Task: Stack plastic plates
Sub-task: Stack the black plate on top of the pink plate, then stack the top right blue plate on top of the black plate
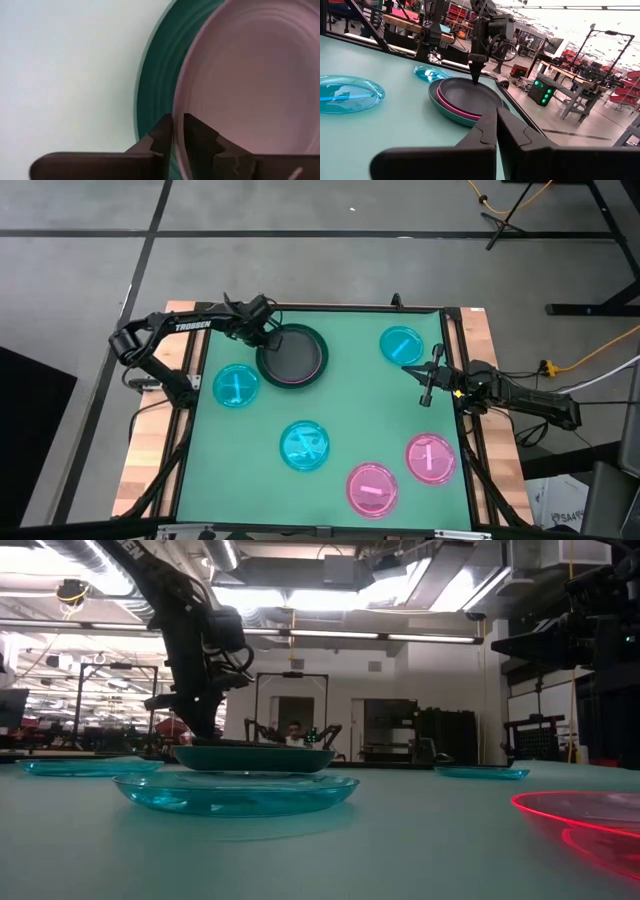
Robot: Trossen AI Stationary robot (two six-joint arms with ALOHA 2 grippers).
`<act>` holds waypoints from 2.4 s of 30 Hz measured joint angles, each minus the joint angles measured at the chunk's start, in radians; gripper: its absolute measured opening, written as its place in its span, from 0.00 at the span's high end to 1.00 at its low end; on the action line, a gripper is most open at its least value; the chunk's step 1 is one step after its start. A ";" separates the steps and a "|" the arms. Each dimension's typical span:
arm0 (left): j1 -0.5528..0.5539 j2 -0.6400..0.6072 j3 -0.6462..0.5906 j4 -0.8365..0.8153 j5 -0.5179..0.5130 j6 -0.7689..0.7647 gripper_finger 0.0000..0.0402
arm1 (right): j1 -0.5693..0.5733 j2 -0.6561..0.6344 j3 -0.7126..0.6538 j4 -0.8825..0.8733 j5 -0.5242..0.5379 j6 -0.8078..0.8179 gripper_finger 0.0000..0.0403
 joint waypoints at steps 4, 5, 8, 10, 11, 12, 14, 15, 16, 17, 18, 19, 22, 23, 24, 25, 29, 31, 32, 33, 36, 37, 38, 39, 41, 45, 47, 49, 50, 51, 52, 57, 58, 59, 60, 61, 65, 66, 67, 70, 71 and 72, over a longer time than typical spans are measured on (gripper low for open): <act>0.000 0.000 0.000 0.000 0.000 0.000 0.85 | 0.000 0.000 0.000 0.000 0.000 0.000 1.00; 0.000 0.000 0.000 0.000 -0.001 0.000 0.84 | 0.000 0.000 0.000 0.000 0.000 0.000 1.00; 0.000 0.000 0.000 0.000 -0.009 0.004 0.83 | 0.000 0.000 0.000 0.000 0.000 0.000 1.00; 0.001 0.000 0.000 0.000 -0.009 0.010 0.82 | 0.000 0.000 0.000 0.000 0.000 0.000 1.00; 0.001 -0.004 0.000 -0.002 -0.008 0.016 0.82 | 0.000 0.000 0.000 0.000 0.000 0.000 1.00; 0.001 -0.008 0.000 -0.004 -0.005 0.026 0.83 | 0.000 0.000 0.000 0.001 0.000 0.000 1.00; 0.001 -0.024 0.000 -0.004 0.000 0.043 0.83 | 0.000 0.000 0.000 0.004 0.001 0.000 1.00; 0.001 -0.035 0.000 -0.005 0.000 0.052 0.83 | 0.000 0.000 0.000 0.006 0.001 0.000 1.00; 0.001 -0.046 0.000 -0.005 0.001 0.062 0.83 | 0.000 0.000 -0.001 0.008 0.001 0.000 1.00; 0.001 -0.061 0.000 -0.005 0.001 0.069 0.83 | 0.000 0.000 -0.001 0.010 0.001 0.000 1.00; 0.001 -0.076 0.000 -0.005 0.001 0.076 0.83 | 0.000 0.000 -0.001 0.013 0.002 0.000 1.00; 0.001 -0.091 0.000 -0.005 0.001 0.083 0.83 | 0.000 0.000 -0.001 0.020 0.003 0.000 1.00; -0.009 -0.141 0.000 -0.007 0.000 0.086 0.83 | 0.000 0.000 -0.001 0.032 0.010 0.000 0.96; -0.017 -0.156 0.000 -0.007 0.001 0.087 0.83 | 0.000 0.000 -0.001 0.032 0.015 0.000 0.94; -0.027 -0.168 0.000 -0.007 0.001 0.088 0.83 | 0.000 0.000 -0.001 0.033 0.019 0.000 0.91; -0.039 -0.181 0.000 -0.007 0.002 0.091 0.83 | 0.000 0.000 -0.001 0.037 0.025 0.000 0.88; -0.111 -0.230 0.000 -0.002 -0.005 0.094 0.83 | 0.000 0.000 -0.001 0.071 0.029 0.004 0.77; -0.159 -0.246 0.000 0.015 -0.018 0.086 0.83 | 0.000 0.000 0.000 0.108 0.030 0.006 0.73; -0.189 -0.255 -0.001 0.033 -0.031 0.084 0.83 | 0.000 0.000 0.006 0.108 0.030 0.006 0.72; -0.217 -0.260 -0.001 0.057 -0.047 0.084 0.83 | 0.000 0.002 0.014 0.106 0.030 0.006 0.71; -0.300 -0.270 -0.001 0.138 -0.084 0.077 0.83 | 0.000 0.020 0.060 0.107 0.031 0.006 0.69; -0.326 -0.272 -0.001 0.167 -0.092 0.076 0.83 | 0.000 0.031 0.077 0.107 0.031 0.006 0.69; -0.352 -0.274 -0.001 0.197 -0.099 0.076 0.83 | 0.000 0.048 0.095 0.107 0.035 0.005 0.69; -0.377 -0.275 -0.001 0.225 -0.108 0.076 0.83 | 0.000 0.067 0.112 0.106 0.038 0.002 0.69; -0.422 -0.275 -0.001 0.273 -0.113 0.082 0.83 | 0.000 0.115 0.148 0.104 0.054 0.001 0.69; -0.502 -0.275 -0.001 0.346 -0.113 0.084 0.83 | 0.000 0.240 0.231 0.046 0.132 -0.001 0.69; -0.536 -0.275 -0.001 0.365 -0.114 0.084 0.83 | 0.000 0.314 0.280 -0.023 0.180 -0.002 0.69; -0.562 -0.275 -0.001 0.391 -0.116 0.085 0.83 | 0.000 0.391 0.337 -0.098 0.227 -0.002 0.69; -0.572 -0.275 -0.001 0.400 -0.119 0.086 0.83 | 0.000 0.430 0.365 -0.131 0.247 -0.003 0.69; -0.578 -0.275 -0.001 0.407 -0.126 0.086 0.83 | 0.000 0.469 0.395 -0.163 0.268 -0.003 0.69; -0.583 -0.275 -0.001 0.410 -0.136 0.087 0.83 | 0.000 0.506 0.420 -0.197 0.288 -0.003 0.69; -0.587 -0.275 -0.001 0.418 -0.156 0.111 0.83 | 0.000 0.673 0.539 -0.366 0.341 -0.003 0.69; -0.587 -0.275 -0.001 0.417 -0.156 0.111 0.83 | 0.000 0.701 0.559 -0.396 0.345 -0.003 0.69; -0.587 -0.275 -0.001 0.417 -0.156 0.111 0.83 | 0.000 0.732 0.577 -0.419 0.351 -0.003 0.69; -0.587 -0.275 -0.001 0.418 -0.156 0.111 0.83 | 0.000 0.767 0.594 -0.438 0.356 -0.003 0.69; -0.587 -0.275 -0.001 0.418 -0.156 0.111 0.83 | -0.001 0.797 0.605 -0.453 0.357 -0.003 0.69; -0.587 -0.275 -0.001 0.427 -0.156 0.111 0.83 | -0.040 0.908 0.629 -0.477 0.336 -0.003 0.69; -0.587 -0.275 -0.001 0.428 -0.156 0.111 0.83 | -0.057 0.935 0.634 -0.477 0.316 -0.003 0.69; -0.587 -0.275 -0.001 0.431 -0.156 0.111 0.83 | -0.077 0.961 0.636 -0.480 0.295 -0.003 0.69; -0.587 -0.274 -0.001 0.438 -0.156 0.111 0.83 | -0.139 1.032 0.637 -0.485 0.231 -0.003 0.69; -0.587 -0.274 -0.001 0.439 -0.156 0.111 0.83 | -0.158 1.053 0.637 -0.485 0.211 -0.003 0.69; -0.587 -0.274 -0.001 0.439 -0.156 0.111 0.83 | -0.176 1.074 0.637 -0.486 0.187 -0.003 0.69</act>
